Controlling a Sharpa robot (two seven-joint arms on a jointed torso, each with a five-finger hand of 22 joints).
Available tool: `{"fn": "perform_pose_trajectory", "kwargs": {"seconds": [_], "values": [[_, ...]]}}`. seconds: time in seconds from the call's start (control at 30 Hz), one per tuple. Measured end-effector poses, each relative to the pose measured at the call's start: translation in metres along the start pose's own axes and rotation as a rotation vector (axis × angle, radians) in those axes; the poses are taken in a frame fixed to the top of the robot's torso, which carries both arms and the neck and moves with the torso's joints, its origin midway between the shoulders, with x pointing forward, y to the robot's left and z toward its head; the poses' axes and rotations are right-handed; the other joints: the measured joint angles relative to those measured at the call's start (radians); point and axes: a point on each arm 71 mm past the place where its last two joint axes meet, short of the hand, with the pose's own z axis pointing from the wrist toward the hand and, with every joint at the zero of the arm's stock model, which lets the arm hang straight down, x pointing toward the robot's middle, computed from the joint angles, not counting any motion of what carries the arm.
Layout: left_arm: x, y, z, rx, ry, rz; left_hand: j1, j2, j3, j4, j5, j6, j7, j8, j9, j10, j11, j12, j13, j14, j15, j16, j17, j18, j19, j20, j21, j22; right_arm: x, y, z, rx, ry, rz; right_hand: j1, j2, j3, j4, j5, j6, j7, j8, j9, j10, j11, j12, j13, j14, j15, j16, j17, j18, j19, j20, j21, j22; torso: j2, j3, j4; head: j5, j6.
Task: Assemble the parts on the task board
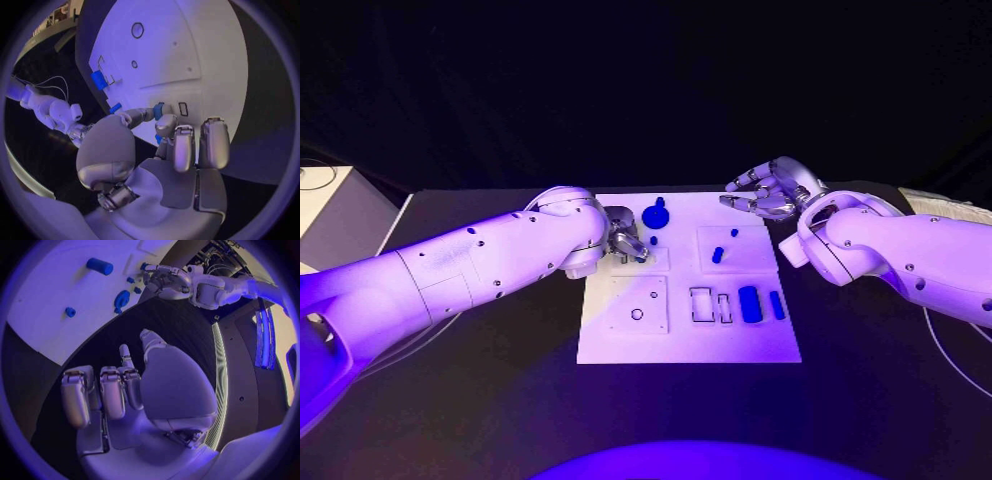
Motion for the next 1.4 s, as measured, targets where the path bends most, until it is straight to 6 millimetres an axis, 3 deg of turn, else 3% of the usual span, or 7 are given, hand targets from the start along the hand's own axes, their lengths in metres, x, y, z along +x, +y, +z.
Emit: {"fn": "perform_pose_trajectory", "kwargs": {"seconds": [0.47, 0.83, 1.4], "values": [[-0.0001, 0.0001, 0.0027, -0.005, -0.005, -0.009, -0.007, -0.007, -0.017, -0.01, -0.003, 0.012, -0.009, -0.004, -0.004, 0.0, 0.0, 0.0, -0.003, 0.0, 0.0, 0.0, 0.0, 0.0, 0.0, 0.0, -0.004, -0.002, 0.0002, 0.0, -0.0002, -0.001, 0.001, 0.0, -0.005, 0.005, 0.0, 0.0, 0.0, 0.0, 0.0, 0.0, 0.0, 0.0, 0.0, 0.0, 0.0, 0.0, 0.0, 0.0, 0.0, 0.0, 0.0, 0.0, 0.0, 0.0, 0.0, 0.0003, -0.0011, 0.0, 0.004], [0.0007, 0.001, 0.0031, -0.008, -0.005, -0.01, -0.006, -0.007, -0.099, 0.024, -0.013, 0.023, -0.019, -0.023, -0.014, -0.004, -0.004, 0.0, -0.003, 0.0, 0.0, 0.0, 0.0, 0.0, 0.0, 0.0, -0.004, -0.003, 0.0002, 0.0001, -0.0006, -0.001, 0.001, 0.002, -0.005, 0.005, 0.0, 0.0, 0.0, 0.0, 0.0, 0.0, 0.0, 0.0, 0.0, 0.0, 0.0, 0.0, 0.0, 0.0, 0.0, 0.0, 0.0, 0.0, 0.0, 0.0, 0.0, 0.0, -0.0006, -0.003, 0.002], [0.002, 0.0018, 0.0038, -0.01, -0.01, -0.012, -0.001, -0.012, -0.189, 0.072, -0.015, 0.037, -0.019, -0.021, -0.012, -0.004, -0.004, 0.0, 0.0, 0.0, 0.0, 0.0, 0.0, 0.0, 0.0, 0.0, -0.008, -0.003, -0.0002, -0.0001, -0.0014, -0.001, 0.001, 0.002, -0.005, 0.005, 0.0, 0.0, 0.0, 0.0, 0.0, 0.0, 0.001, 0.0, 0.0, 0.0, 0.0, 0.0, 0.0, 0.0, 0.0, 0.0, 0.0, 0.0, 0.0, 0.0, 0.001, -0.0001, -0.0001, -0.005, 0.002]]}}
